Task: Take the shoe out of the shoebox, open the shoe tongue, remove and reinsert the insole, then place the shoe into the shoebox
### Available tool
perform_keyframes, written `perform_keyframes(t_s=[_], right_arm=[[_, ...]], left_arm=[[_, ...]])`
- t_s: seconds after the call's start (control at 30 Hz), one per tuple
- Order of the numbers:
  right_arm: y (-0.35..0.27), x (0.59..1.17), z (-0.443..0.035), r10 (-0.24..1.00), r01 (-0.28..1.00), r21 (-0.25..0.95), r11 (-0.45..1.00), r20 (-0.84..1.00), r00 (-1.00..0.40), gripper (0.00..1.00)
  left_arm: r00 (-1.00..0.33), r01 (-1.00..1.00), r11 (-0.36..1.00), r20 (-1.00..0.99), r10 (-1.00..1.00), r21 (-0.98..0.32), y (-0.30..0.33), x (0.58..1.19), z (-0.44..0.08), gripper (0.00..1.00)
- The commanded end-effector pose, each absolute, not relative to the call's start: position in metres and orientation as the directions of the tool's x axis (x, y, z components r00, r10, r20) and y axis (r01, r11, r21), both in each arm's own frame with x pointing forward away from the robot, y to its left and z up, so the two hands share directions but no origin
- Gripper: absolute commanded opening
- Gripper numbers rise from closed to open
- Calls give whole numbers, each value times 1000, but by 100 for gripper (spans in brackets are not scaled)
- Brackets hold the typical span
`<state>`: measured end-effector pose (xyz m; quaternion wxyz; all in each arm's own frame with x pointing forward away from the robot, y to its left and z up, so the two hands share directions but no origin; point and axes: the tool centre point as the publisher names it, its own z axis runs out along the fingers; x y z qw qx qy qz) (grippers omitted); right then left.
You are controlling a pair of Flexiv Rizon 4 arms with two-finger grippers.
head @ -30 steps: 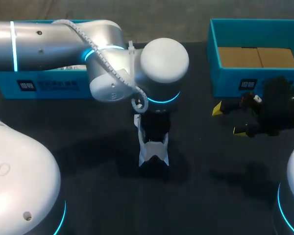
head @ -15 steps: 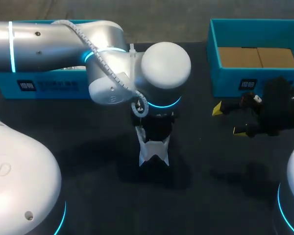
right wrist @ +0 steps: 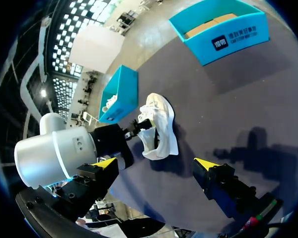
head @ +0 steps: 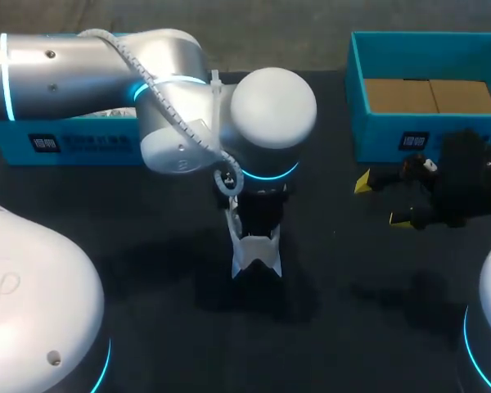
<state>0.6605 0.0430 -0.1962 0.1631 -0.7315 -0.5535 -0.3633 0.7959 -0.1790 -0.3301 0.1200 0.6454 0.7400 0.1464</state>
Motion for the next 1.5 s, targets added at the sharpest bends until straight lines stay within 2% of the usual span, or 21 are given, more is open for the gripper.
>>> perform_keyframes(t_s=[0.03, 0.37, 0.47, 0.5, 0.53, 0.6, 0.7, 0.8, 1.3, 1.5], right_arm=[[44, 659, -197, 693, 927, 166, -337, 710, 125, 100], [44, 659, -197, 693, 927, 166, -337, 710, 125, 100], [44, 659, -197, 693, 927, 166, -337, 710, 125, 100], [44, 659, -197, 693, 927, 166, -337, 710, 125, 100], [44, 659, -197, 693, 927, 166, -337, 710, 125, 100], [44, 659, -197, 693, 927, 166, -337, 710, 125, 100], [44, 659, -197, 693, 927, 166, -337, 710, 125, 100], [44, 659, -197, 693, 927, 166, -337, 710, 125, 100], [44, 659, -197, 693, 927, 166, -337, 710, 125, 100], [44, 659, -197, 693, 927, 166, -337, 710, 125, 100]], left_arm=[[-140, 918, 127, 9, 990, 377, -173, 799, -319, 100], [-160, 907, 149, -4, 987, 393, -165, 822, -302, 100], [-144, 912, 136, -7, 990, 387, -166, 824, -300, 81], [-139, 913, 131, -7, 990, 387, -166, 824, -299, 55], [-135, 913, 127, -6, 991, 387, -167, 824, -299, 47], [-125, 915, 118, -7, 992, 385, -168, 823, -300, 46], [-114, 919, 109, -9, 993, 378, -169, 821, -303, 36], [-105, 924, 103, -16, 994, 368, -169, 819, -306, 38], [-83, 946, 91, -38, 996, 312, -173, 801, -328, 34], [-99, 936, 116, -66, 993, 332, -169, 802, -312, 36]])
